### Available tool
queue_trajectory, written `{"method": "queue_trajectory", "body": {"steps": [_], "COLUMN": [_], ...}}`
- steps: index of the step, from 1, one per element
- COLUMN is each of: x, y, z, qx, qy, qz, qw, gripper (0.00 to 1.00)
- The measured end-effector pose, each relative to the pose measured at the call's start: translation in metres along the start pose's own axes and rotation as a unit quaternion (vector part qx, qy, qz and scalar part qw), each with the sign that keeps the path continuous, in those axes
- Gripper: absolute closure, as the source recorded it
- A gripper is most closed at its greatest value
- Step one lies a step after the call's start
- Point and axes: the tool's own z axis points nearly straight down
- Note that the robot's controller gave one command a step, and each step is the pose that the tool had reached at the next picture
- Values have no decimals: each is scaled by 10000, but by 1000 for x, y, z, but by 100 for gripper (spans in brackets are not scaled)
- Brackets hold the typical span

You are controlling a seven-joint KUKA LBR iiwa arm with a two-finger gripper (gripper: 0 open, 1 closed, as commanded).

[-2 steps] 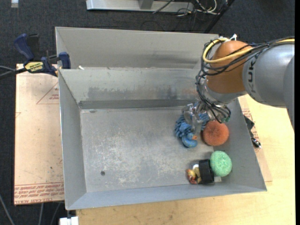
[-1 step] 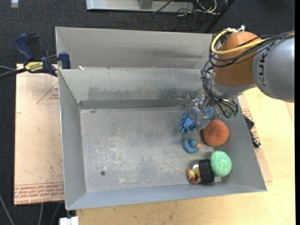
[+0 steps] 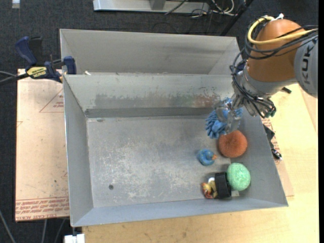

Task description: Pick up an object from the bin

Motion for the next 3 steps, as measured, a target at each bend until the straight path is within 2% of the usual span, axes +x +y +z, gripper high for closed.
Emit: {"method": "queue_trajectory", "body": {"steps": [1, 2, 3], "x": [29, -25, -25], "y": [7, 27, 26], "z": [20, 103, 102], "qx": [25, -1, 8], "qy": [-49, -27, -35], "qz": [-56, 471, 469], "qw": [10000, 9989, 9989], "gripper": [100, 0, 100]}}
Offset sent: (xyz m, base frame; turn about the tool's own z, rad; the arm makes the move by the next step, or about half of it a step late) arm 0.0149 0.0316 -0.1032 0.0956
